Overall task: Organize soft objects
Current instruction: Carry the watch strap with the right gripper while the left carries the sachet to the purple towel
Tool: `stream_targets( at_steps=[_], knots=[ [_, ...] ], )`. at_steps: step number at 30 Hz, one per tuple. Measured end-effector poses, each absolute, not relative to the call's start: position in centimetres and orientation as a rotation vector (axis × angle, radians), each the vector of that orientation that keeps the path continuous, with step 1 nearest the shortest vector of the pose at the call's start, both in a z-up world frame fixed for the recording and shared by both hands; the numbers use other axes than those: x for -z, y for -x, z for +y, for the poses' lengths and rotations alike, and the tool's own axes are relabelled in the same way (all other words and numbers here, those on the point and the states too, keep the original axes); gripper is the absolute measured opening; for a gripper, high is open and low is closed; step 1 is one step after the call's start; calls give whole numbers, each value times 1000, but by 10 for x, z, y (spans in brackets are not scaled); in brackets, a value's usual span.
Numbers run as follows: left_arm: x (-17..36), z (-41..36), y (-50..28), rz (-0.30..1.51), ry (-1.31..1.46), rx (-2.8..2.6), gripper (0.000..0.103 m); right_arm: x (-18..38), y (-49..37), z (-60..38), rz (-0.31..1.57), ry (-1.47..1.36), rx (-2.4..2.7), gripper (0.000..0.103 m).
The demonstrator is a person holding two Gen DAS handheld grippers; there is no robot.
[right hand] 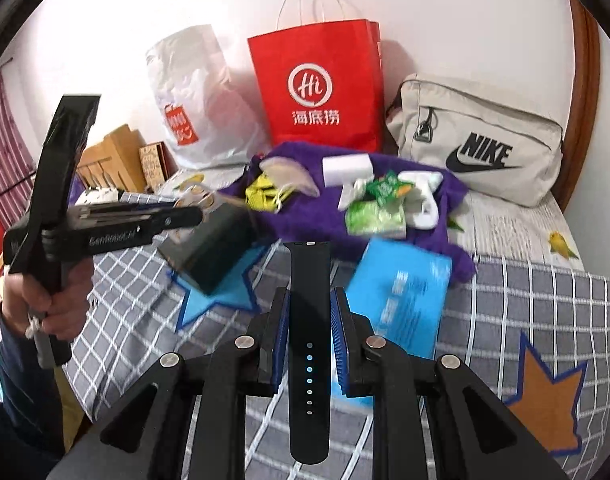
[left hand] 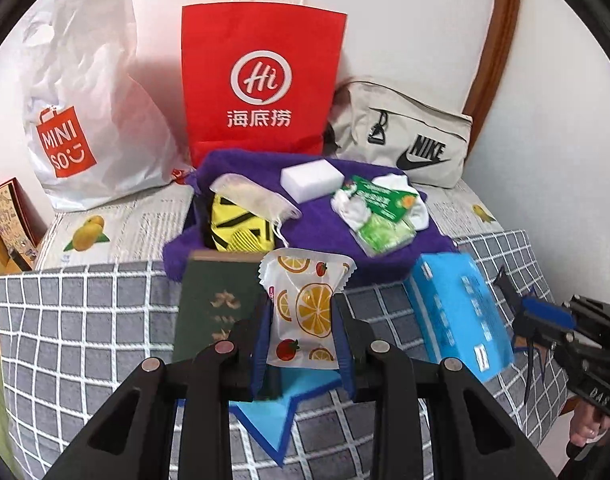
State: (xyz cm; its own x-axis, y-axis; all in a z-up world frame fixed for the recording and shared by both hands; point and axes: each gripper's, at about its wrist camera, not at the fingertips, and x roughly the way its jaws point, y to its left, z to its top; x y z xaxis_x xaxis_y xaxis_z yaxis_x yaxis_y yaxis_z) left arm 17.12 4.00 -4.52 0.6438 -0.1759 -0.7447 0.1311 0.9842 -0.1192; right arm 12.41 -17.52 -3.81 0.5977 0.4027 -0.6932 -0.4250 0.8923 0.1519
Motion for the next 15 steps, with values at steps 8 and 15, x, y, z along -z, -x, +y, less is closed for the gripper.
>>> stream_targets(
  at_steps=[8,15],
  knots=[
    [45,51,-207,864,61,160,28,27,-174,-169,783,20,-461,21],
    [46,55,-241,874,50,155,28,24,-219,-163,778,28,-446,21]
  ],
)
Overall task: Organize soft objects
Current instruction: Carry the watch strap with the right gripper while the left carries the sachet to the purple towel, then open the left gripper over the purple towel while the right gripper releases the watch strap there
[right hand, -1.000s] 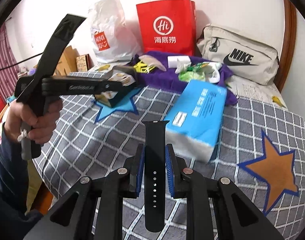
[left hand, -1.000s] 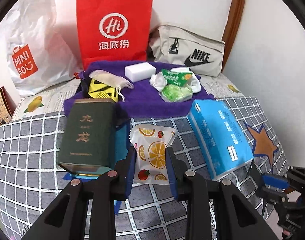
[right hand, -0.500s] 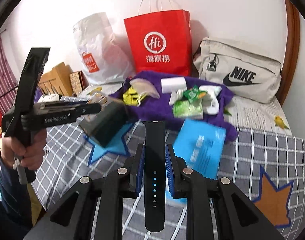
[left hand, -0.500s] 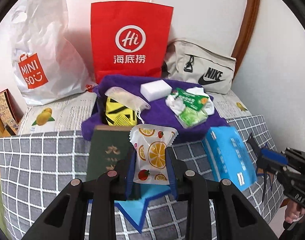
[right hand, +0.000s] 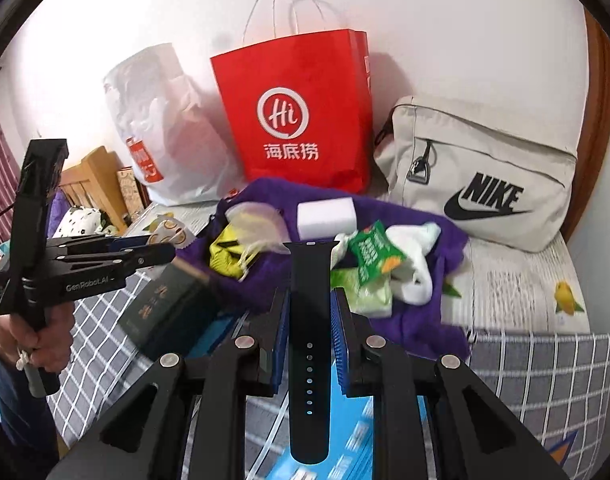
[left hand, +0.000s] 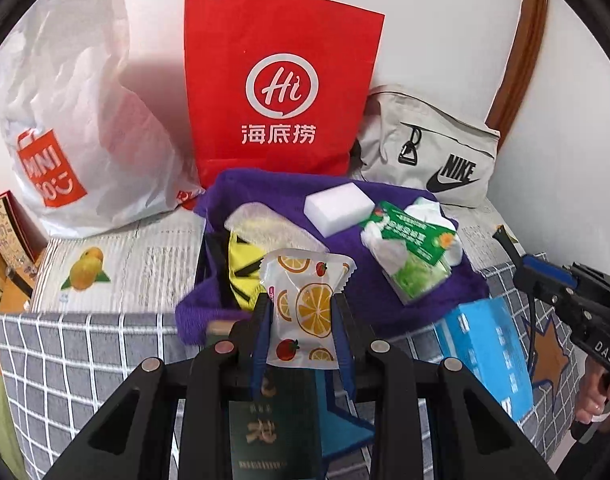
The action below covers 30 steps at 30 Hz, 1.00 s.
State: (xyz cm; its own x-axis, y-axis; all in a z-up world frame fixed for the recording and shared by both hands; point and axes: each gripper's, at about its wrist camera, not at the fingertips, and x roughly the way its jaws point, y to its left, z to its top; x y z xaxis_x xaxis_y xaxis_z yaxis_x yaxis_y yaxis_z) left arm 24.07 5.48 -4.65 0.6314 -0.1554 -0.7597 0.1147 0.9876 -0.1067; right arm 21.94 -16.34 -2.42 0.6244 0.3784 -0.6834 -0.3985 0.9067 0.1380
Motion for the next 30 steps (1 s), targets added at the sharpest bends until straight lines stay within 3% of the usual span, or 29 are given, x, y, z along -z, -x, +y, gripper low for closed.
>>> stream_targets(
  at_steps=[19,30],
  knots=[
    [52,49,-323,887,76,168,28,36,-322,-152,800,-9,-436,21],
    [83,45,-347,937,100,191,28,87,-357,-140,941,58,-455,21]
  ],
)
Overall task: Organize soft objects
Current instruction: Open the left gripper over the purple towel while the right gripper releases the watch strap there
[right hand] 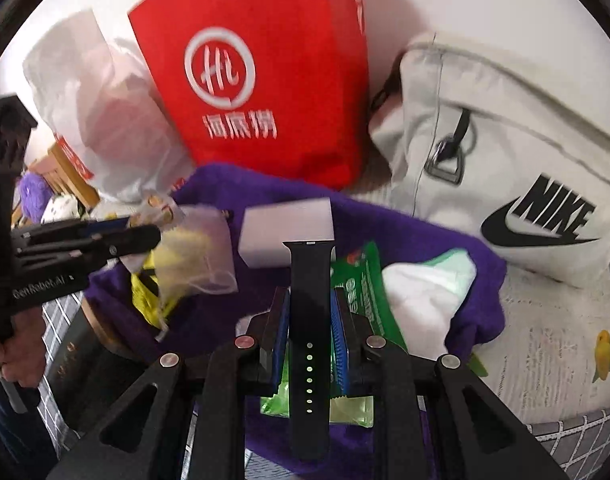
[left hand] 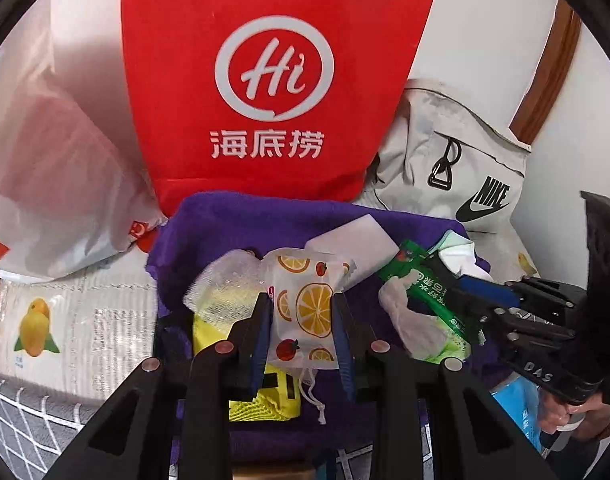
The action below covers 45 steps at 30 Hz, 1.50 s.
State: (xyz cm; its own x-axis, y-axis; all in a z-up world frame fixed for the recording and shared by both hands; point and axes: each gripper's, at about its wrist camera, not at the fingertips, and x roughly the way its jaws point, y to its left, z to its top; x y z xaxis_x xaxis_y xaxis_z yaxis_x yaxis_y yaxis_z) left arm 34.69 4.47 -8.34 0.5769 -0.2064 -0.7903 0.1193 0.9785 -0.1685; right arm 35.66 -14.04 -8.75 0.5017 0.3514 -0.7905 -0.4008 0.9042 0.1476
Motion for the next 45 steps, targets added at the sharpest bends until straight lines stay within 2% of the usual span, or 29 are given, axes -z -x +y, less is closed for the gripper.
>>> stream_targets(
  at_steps=[8,19,23,31,34,36,40,42,45],
  knots=[
    [98,38,-353,986,115,223,28,110,-366,-140,1011,68,-460,21],
    [118,22,-356,1046,74,228,28,113,-370,-137,1033,63,-477,22],
    [123,23,-358,1067,72,214,28,109,-369,-141,1022,49,-473,34],
    [130,19,-358,1098,65,207,31,100,-363,-140,997,57,-480,41],
    [129,17,-358,1104,62,207,39,95,-360,-142,982,56,-480,42],
    [127,16,-358,1099,67,200,56,93,-359,-142,979,54,-483,46],
    [117,16,-354,1088,68,198,62,89,-358,-144,968,44,-471,51],
    [110,14,-350,1078,55,189,69,84,-356,-146,968,33,-467,54],
    [96,10,-343,1059,19,166,71,74,-350,-147,948,29,-459,66]
  ],
)
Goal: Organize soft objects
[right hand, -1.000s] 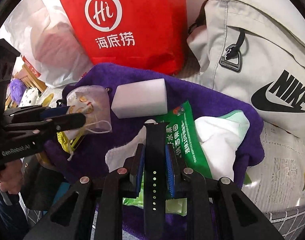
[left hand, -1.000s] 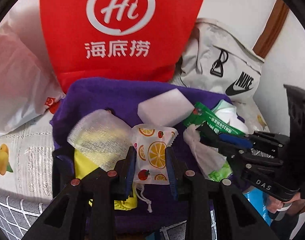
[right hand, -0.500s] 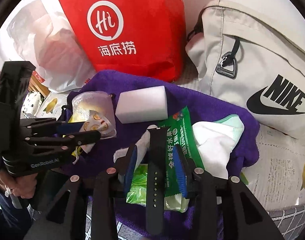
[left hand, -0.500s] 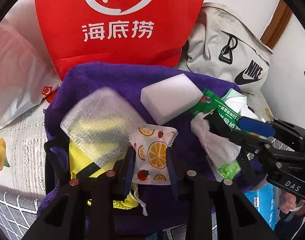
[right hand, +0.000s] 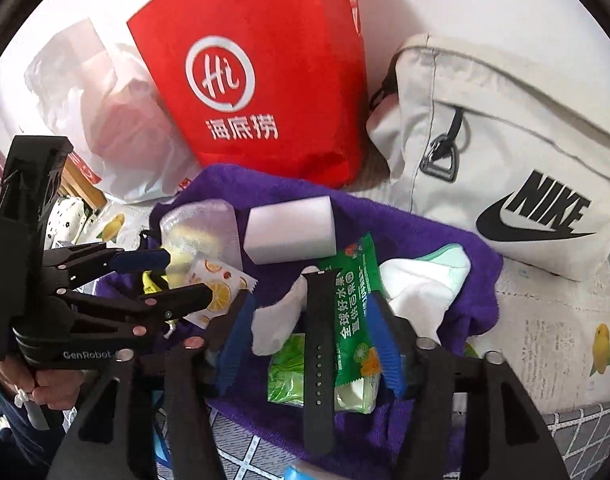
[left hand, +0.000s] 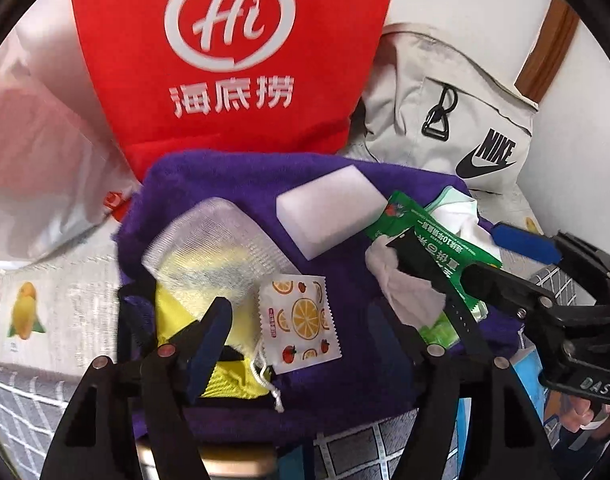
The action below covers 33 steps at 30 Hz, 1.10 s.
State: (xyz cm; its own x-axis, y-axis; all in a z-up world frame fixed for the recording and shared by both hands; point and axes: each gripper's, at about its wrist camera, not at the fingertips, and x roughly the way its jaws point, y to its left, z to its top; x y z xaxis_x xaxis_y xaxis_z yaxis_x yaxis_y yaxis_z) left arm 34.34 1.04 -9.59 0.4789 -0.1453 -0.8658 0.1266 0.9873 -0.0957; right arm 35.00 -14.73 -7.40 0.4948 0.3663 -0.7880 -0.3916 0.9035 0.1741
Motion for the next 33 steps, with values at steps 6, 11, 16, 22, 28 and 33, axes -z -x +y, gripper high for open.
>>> stream_targets(
  at_steps=[6,11,16,22,28,33],
  knots=[
    [62,5,-321,998,-75,96,78,44,-331,-147,895,25,-416,87],
    [51,2,-292,992,-48,116,85,29,-299,-144,890,37,-393,97],
    [49,4,-247,989,-57,124,90,29,-256,-147,906,7,-366,101],
    [41,14,-181,996,19,112,90,30,-198,-154,914,-48,-339,103],
    [35,14,-116,962,50,86,90,24,-135,-158,897,-46,-316,103],
    [29,13,-75,926,57,85,90,24,-92,-163,877,-22,-286,103]
  ],
)
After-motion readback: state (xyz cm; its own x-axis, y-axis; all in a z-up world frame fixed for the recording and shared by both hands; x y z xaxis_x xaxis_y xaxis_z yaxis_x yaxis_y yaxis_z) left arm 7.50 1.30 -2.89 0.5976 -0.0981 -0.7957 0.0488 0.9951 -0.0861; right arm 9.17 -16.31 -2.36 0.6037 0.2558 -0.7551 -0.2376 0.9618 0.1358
